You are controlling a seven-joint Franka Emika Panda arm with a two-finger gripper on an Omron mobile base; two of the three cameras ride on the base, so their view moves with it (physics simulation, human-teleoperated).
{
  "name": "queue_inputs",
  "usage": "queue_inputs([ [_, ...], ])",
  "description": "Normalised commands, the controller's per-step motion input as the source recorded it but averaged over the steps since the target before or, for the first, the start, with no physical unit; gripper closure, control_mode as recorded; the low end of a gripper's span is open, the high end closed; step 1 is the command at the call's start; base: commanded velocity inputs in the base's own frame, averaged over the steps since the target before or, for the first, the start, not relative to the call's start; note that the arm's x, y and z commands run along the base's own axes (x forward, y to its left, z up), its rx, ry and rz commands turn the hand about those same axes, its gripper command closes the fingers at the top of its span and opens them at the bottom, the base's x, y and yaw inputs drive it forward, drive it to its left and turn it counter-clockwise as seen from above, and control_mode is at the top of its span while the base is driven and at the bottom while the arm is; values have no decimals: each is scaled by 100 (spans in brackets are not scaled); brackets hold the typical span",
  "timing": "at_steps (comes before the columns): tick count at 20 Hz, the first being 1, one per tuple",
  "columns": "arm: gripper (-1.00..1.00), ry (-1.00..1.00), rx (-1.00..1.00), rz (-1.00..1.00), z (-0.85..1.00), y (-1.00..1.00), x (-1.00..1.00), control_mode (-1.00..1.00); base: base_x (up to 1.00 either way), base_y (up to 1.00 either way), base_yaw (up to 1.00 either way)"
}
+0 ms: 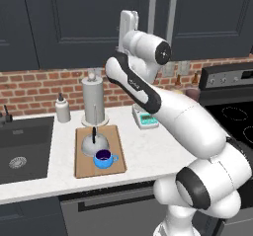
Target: Pick the kettle from the counter and place it on the tray. Then pick the mug from the cabinet and place it on the tray. Then close the cabinet doors.
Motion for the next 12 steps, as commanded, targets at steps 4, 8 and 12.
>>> queue_inputs([
  [4,-100,0,3,4,0,0,42,-100,0,0,0],
  [8,-100,-1,0,0,-1,0,28,-100,0,0,0],
  [12,-100,0,0,-1,0,1,34,-100,0,0,0],
])
